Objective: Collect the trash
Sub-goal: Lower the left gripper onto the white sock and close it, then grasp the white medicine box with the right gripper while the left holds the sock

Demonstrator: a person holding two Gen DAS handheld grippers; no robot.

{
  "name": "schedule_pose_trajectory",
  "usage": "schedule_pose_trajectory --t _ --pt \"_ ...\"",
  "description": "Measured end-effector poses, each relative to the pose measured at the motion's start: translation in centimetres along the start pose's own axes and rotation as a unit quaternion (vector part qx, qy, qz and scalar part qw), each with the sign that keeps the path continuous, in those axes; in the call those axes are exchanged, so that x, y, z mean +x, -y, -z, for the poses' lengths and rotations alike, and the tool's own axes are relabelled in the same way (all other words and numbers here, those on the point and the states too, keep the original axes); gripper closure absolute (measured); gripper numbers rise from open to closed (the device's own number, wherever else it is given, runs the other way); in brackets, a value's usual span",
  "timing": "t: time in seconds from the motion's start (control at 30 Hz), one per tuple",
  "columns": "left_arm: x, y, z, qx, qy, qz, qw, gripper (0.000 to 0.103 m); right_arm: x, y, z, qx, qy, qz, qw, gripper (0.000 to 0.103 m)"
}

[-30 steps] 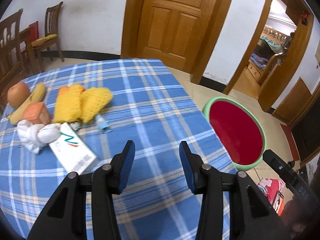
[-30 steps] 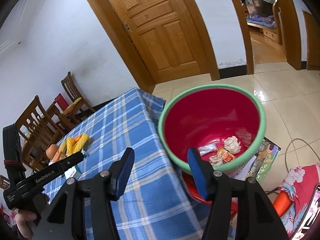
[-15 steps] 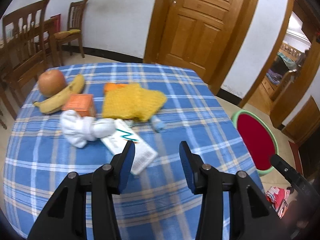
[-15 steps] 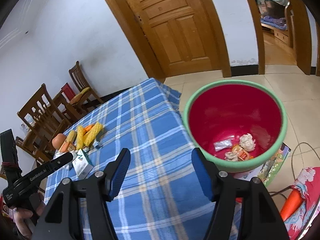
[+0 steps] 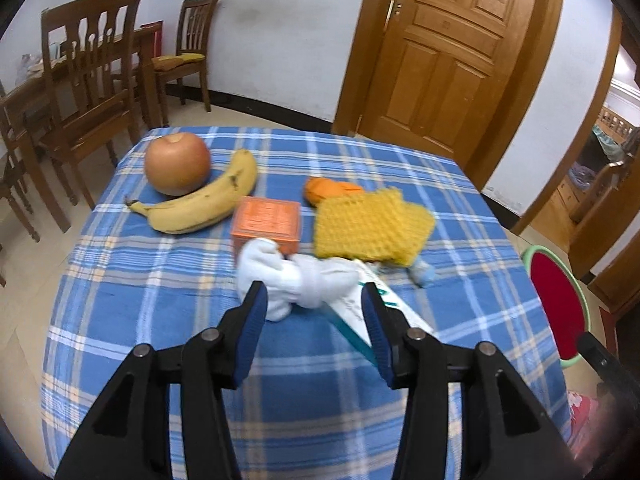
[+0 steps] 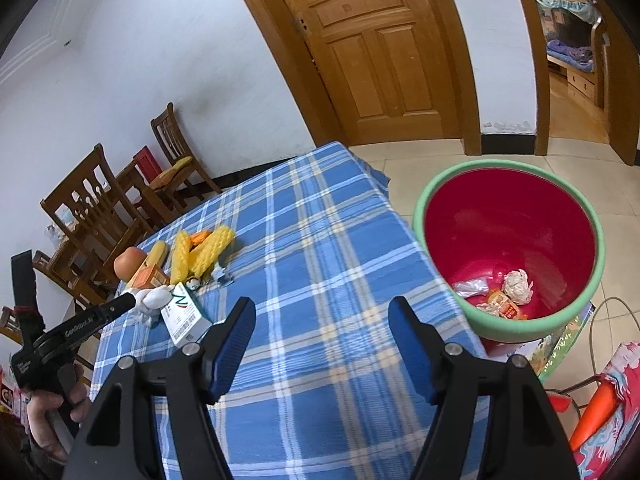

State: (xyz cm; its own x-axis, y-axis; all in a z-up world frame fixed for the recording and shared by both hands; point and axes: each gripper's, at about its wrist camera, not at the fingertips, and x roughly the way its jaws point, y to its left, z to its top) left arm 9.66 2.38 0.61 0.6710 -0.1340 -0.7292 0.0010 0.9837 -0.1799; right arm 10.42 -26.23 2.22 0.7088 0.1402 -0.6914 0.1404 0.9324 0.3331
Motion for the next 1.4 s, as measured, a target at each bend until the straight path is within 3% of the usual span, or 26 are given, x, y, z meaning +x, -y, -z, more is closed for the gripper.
schedule_pose_trajectory --t 0.8,0.87,1.07,1.4 --pt "4.8 -2.7 -0.2 -0.036 -0.019 0.009 0.9991 0.045 2.3 -2.7 0.8 -0.021 -0.029 0.002 0.999 0.031" --pt "4.8 -2.8 -0.1 -0.038 -0.019 0.018 0.999 0.058 2.5 -2.8 0.9 -0.022 -0.032 0.0 0.999 0.03" --pt "4.5 -3.1 0.2 -0.053 -0.016 0.038 0.9978 0.079 3.0 -3.7 1.1 -0.032 -0.04 -0.005 0.999 0.03" --pt "0.8 -4.4 0.8 -0.061 0.011 0.047 0.9969 0.083 4.5 -6.7 1.4 -0.071 -0.058 -0.03 0.995 0.028"
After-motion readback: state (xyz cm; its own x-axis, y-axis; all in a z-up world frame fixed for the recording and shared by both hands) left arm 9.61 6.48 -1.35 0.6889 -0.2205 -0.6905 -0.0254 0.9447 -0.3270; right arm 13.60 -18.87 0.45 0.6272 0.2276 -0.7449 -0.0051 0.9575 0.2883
